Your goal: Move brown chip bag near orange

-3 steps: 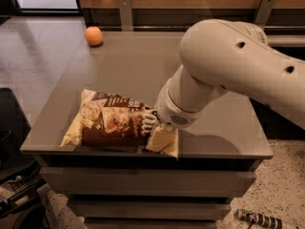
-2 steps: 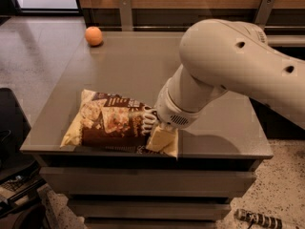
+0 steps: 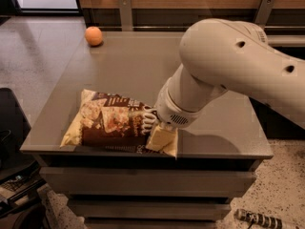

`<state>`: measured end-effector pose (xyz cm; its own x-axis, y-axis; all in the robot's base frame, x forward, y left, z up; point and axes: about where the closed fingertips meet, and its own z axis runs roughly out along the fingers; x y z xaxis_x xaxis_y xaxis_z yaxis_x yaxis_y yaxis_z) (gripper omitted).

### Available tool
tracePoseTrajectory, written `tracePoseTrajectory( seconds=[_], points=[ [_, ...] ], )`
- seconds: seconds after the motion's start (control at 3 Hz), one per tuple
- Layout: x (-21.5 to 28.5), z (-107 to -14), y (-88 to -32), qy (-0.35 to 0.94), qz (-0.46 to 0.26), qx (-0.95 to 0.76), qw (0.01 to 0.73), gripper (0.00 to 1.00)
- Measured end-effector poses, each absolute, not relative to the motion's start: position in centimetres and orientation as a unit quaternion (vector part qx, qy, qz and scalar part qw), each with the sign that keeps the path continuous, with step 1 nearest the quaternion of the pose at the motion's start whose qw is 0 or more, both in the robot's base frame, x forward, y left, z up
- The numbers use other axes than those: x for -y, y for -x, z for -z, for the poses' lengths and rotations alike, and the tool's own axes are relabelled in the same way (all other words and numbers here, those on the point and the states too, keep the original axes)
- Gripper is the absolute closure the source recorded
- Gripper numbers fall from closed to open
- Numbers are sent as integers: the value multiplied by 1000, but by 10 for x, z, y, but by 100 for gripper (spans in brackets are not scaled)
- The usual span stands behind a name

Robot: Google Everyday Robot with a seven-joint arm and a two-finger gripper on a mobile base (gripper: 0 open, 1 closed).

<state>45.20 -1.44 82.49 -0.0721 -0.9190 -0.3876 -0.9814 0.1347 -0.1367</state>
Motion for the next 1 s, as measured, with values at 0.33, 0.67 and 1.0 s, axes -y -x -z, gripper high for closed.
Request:
tracePoseTrajectory(
  seconds=[0.33, 0.67, 1.0],
  points=[
    [14, -827, -452, 653, -80, -728, 194, 100],
    [14, -827, -452, 653, -80, -728, 194, 100],
    [9, -851, -473, 662, -63, -722, 191, 100]
  ],
)
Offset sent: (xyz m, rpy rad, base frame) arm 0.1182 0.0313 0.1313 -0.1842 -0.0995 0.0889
